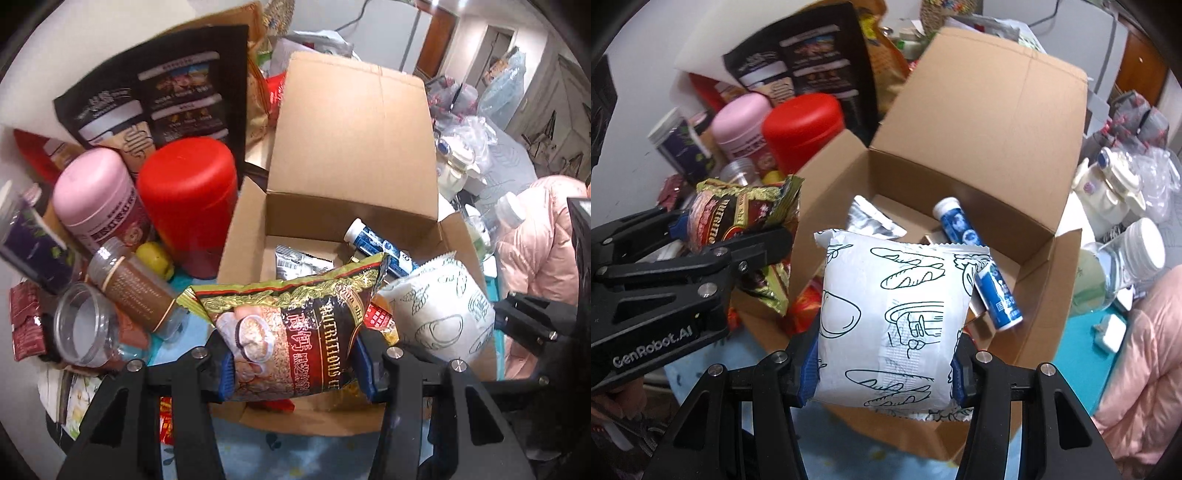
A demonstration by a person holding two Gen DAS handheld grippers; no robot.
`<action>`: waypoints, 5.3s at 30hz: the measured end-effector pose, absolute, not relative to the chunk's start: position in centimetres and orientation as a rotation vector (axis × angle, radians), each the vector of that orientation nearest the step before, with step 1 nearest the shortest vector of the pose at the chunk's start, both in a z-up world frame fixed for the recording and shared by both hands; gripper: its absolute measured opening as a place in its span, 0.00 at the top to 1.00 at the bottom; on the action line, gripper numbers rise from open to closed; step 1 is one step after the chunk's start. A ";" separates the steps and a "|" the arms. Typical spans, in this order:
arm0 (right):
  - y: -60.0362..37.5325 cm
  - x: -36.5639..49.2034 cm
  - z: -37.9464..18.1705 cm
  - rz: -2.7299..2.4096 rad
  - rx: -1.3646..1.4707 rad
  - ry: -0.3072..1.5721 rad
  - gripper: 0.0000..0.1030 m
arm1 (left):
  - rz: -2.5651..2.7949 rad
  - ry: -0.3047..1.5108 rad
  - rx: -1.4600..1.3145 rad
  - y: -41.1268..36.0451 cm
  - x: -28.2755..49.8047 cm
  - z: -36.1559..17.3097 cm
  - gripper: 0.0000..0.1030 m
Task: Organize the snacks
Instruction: 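Lower both bags into the box and open both grippers, then withdraw both tools from the box back over the table, then grasp the yellow lollipop with the left gripper while the right grasps the red candy packet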
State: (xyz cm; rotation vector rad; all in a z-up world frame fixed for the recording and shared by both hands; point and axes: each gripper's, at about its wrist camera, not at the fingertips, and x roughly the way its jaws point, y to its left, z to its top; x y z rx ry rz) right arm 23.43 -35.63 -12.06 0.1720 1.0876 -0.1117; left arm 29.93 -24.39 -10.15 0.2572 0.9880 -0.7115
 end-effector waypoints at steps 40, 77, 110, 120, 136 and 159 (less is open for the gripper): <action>-39.1 26.0 -18.7 -0.235 0.173 1.227 0.44 | -0.632 1.138 0.352 -30.1 33.4 -17.8 0.50; -36.1 21.0 -6.7 -0.203 0.176 1.019 0.34 | -0.540 0.933 0.211 -22.6 28.9 -4.5 0.09; -21.7 12.7 -4.2 0.037 0.141 0.926 0.33 | -0.348 0.823 0.093 -5.0 18.2 -1.8 0.09; -18.9 12.1 -7.0 0.099 0.157 0.981 0.33 | -0.345 0.863 0.027 -0.9 16.8 -4.4 0.09; -15.3 14.7 -11.0 0.162 0.144 1.020 0.33 | -0.339 0.937 -0.003 3.3 19.7 -10.1 0.09; -16.1 23.5 -20.1 0.130 0.151 1.180 0.34 | -0.513 1.050 0.145 0.0 29.4 -19.4 0.11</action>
